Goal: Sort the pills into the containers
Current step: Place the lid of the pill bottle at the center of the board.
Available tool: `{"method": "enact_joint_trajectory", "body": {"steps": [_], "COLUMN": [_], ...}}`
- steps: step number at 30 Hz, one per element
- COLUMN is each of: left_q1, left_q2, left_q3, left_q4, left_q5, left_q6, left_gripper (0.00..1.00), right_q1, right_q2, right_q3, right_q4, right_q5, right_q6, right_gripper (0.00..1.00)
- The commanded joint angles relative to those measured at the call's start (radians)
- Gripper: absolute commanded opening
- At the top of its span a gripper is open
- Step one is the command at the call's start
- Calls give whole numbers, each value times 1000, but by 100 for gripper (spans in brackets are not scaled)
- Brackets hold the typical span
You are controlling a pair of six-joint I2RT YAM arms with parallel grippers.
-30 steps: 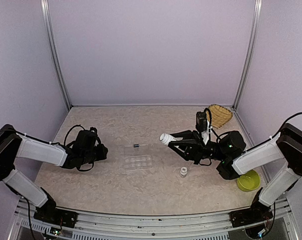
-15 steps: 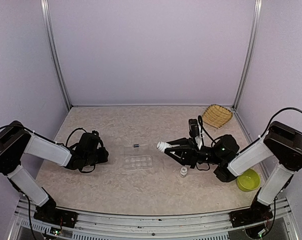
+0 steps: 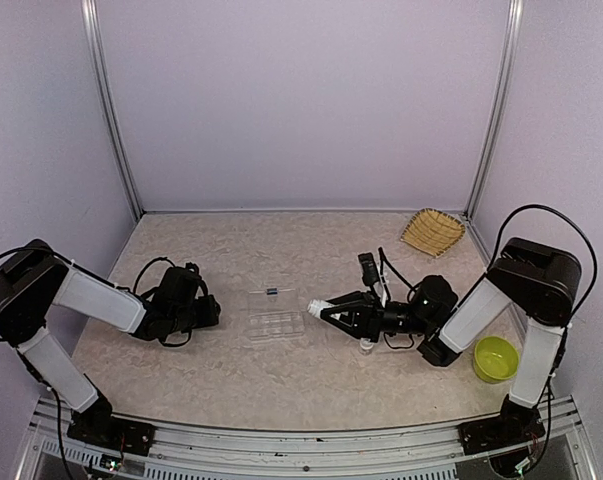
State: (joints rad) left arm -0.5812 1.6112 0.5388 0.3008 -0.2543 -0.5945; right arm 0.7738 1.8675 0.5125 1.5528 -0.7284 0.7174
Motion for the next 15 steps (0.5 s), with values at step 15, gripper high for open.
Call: {"method": "enact_joint_trajectory", "body": {"steps": [15], "left_q1": [6], "left_q2": [-96], "left_q3": [-16], "left_q4": [-9], "left_q5": [8], "left_q6": [1], "left_gripper": [80], "right_q1": [-16], "right_q2": [119], "right_q3": [93], "right_q4": [136], "right_q5": [14], "right_q6": [-34], "right_gripper": [12]}}
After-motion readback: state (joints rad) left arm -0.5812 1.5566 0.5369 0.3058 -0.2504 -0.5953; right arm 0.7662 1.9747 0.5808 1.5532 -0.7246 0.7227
